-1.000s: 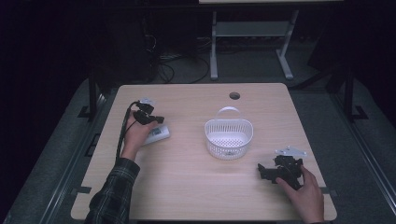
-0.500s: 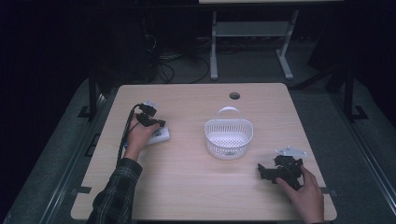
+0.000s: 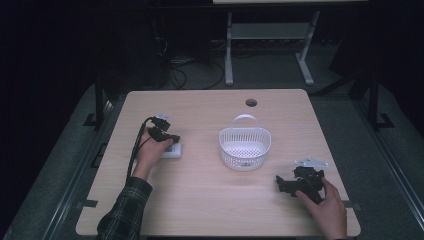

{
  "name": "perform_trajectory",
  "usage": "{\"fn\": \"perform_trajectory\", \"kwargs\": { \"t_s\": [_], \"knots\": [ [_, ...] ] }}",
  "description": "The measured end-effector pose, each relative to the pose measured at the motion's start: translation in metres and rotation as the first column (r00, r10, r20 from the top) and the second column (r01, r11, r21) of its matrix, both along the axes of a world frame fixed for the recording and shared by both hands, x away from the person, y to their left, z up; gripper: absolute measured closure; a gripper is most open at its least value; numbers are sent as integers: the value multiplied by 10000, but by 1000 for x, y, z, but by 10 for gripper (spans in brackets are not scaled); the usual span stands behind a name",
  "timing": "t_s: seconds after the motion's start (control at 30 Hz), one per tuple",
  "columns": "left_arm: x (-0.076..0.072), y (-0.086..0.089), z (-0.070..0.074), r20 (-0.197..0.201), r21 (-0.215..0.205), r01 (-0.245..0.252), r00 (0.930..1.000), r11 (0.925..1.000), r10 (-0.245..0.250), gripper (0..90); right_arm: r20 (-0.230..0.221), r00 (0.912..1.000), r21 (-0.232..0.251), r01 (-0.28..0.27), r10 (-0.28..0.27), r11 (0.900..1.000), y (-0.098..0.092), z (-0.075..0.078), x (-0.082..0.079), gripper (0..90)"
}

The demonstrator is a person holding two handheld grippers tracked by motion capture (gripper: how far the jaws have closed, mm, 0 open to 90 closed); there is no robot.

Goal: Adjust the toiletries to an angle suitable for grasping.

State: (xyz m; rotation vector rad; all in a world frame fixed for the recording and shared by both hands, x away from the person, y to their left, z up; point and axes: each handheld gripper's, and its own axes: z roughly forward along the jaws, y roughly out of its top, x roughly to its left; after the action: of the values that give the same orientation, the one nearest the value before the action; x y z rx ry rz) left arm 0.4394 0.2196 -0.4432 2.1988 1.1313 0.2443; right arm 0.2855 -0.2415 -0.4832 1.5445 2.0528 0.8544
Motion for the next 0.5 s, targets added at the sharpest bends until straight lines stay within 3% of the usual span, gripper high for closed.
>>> {"fn": "perform_trajectory", "kwargs": {
  "t_s": [0.5],
  "knots": [
    [-25, -2, -3, -136, -104, 408, 9991, 9991, -409, 900, -1, 10000, -8, -1, 1, 10000, 0, 0, 0, 0]
  ]
}}
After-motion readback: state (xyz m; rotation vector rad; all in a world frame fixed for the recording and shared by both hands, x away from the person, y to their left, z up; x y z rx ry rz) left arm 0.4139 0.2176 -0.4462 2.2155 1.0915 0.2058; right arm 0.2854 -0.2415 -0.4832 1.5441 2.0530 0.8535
